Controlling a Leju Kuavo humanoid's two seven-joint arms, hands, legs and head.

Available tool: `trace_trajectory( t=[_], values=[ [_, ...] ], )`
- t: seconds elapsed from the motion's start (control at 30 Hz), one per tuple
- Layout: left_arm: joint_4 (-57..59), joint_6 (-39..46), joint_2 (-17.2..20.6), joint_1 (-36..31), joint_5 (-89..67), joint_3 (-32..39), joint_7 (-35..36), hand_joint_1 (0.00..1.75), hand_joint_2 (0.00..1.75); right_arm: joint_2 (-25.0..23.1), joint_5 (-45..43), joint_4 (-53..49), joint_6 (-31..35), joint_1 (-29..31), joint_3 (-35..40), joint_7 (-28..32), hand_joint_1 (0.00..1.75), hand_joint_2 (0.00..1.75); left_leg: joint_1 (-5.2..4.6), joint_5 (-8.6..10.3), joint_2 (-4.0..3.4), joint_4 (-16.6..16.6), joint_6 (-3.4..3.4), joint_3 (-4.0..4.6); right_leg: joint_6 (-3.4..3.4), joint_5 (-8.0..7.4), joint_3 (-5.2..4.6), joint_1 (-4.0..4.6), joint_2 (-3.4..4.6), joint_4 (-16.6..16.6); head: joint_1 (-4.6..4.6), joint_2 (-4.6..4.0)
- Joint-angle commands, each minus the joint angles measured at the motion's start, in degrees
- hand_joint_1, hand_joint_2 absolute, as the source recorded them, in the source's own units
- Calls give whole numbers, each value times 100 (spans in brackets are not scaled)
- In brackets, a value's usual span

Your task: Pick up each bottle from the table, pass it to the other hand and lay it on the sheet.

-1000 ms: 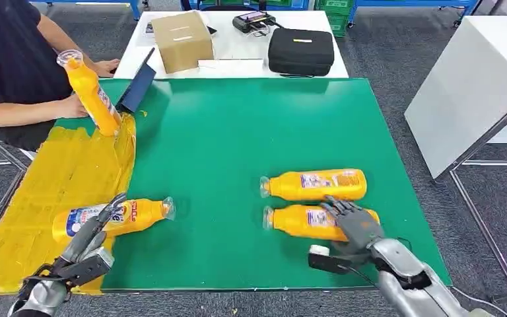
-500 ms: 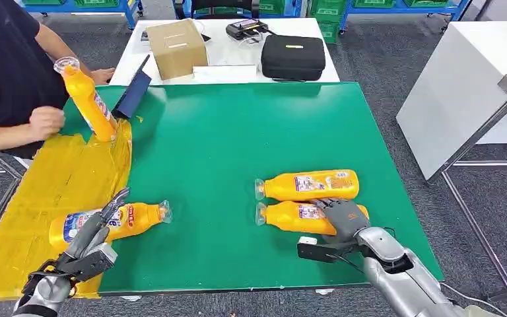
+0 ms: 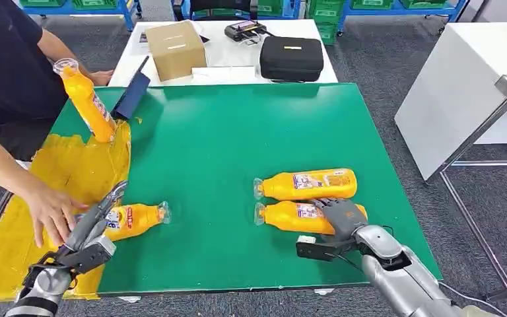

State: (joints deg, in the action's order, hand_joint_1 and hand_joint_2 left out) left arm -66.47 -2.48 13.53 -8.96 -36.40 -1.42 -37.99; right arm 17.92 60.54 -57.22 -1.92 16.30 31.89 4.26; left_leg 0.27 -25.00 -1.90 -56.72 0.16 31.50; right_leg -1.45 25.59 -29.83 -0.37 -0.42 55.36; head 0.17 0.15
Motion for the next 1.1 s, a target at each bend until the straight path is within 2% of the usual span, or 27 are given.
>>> trace_trajectory(
  t=[0.03, 0.07, 0.1, 0.13, 0.17, 0.2, 0.23, 0.3, 0.33, 0.37, 0.47, 0.57, 0.67, 1.1],
  values=[
    [-589, -1728, -854, 574, 2261, 723, 348, 0, 0, -928, -1274, -202, 798, -1040, -613, 540, 175, 175, 8, 33, 37, -17, -1, 83, -5, -21, -71, 9, -21, 9, 2, 0],
    [-804, -2751, -1641, 748, 3397, 1225, 771, 0, 175, -1867, -2245, -1291, 926, -1550, -1505, 1439, 175, 175, 9, 27, 17, -12, 0, 59, -4, -14, -47, 10, -5, 6, 2, 0],
    [-1653, -3265, -2228, 1116, 4736, 1111, 1264, 0, 175, -2644, -3521, -2357, 844, -1826, -1530, 2607, 175, 175, 9, 47, 17, -2, 1, 99, 1, -33, -80, 11, 2, -5, 2, 0],
    [-2050, -2842, -2496, 1361, 4635, 664, 1316, 0, 175, -2861, -3363, -2963, 1001, -1921, -991, 1927, 175, 175, 6, 33, 4, -1, 0, 76, 5, -25, -58, 13, 12, 0, 7, 0],
    [-2231, -2475, -2601, 1498, 4671, 106, 1248, 0, 175, -2960, -3316, -3185, 1218, -1895, -449, 1501, 175, 175, 7, 41, 5, 10, -3, 99, 9, -32, -81, 19, 16, -8, 4, 0],
    [-2331, -2195, -2649, 1563, 4611, -221, 1172, 0, 175, -3004, -3370, -3067, 1270, -1808, -142, 1397, 175, 175, 2, 26, -2, 4, 1, 68, 0, -22, -32, 14, 20, 0, 11, 0],
    [-2382, -1945, -2619, 1585, 4477, -566, 1078, 0, 175, -3067, -3363, -2831, 1442, -1721, 73, 1384, 175, 175, 8, 13, -9, -6, -1, 48, -7, -19, 40, 19, 24, 5, 9, 0],
    [-2414, -1723, -2518, 1549, 4418, -866, 979, 0, 175, -3016, -3482, -2487, 1536, -1553, 257, 1505, 175, 175, -13, 17, 33, -2, 1, 51, -14, -1, 27, -2, -13, 10, -15, 0],
    [-2425, -1694, -2458, 1514, 4383, -1005, 950, 0, 175, -3003, -3527, -2339, 1606, -1486, 294, 1642, 175, 175, -12, 19, 48, -10, 2, 79, -13, 8, 3, -5, -22, 16, -31, 0],
    [-2436, -1618, -2453, 1498, 4304, -1057, 940, 0, 175, -3015, -3553, -2266, 1638, -1451, 298, 1701, 175, 175, -3, 35, 90, -16, 15, 116, -20, 2, -17, 2, -73, 14, -29, 0],
    [-2433, -1635, -2460, 1474, 4325, -1140, 936, 0, 175, -3046, -3639, -2191, 1604, -1394, 298, 1759, 175, 175, 0, 49, 128, -13, 12, 150, -18, 4, -45, 6, -113, 15, -24, 0],
    [-2355, -1620, -2446, 1422, 4152, -1309, 930, 0, 175, -3042, -3744, -2122, 1469, -1355, 327, 1755, 175, 175, -1, 50, 110, -10, 11, 184, -15, -3, -73, 8, -100, 16, -20, 0],
    [-2252, -1580, -2494, 1378, 4073, -1369, 872, 0, 175, -3073, -3801, -1979, 1420, -1319, 348, 1743, 175, 175, -6, 55, 125, -6, 14, 196, -16, -3, -87, -2, -114, 12, -22, 0],
    [-2520, -1176, -2465, 1429, 3253, -1633, 495, 0, 175, -3107, -3719, -1453, 1316, -1212, 532, 1656, 175, 175, -14, 56, 121, -4, 16, 204, -15, -5, -94, -7, -105, 11, -22, 0]
  ],
)
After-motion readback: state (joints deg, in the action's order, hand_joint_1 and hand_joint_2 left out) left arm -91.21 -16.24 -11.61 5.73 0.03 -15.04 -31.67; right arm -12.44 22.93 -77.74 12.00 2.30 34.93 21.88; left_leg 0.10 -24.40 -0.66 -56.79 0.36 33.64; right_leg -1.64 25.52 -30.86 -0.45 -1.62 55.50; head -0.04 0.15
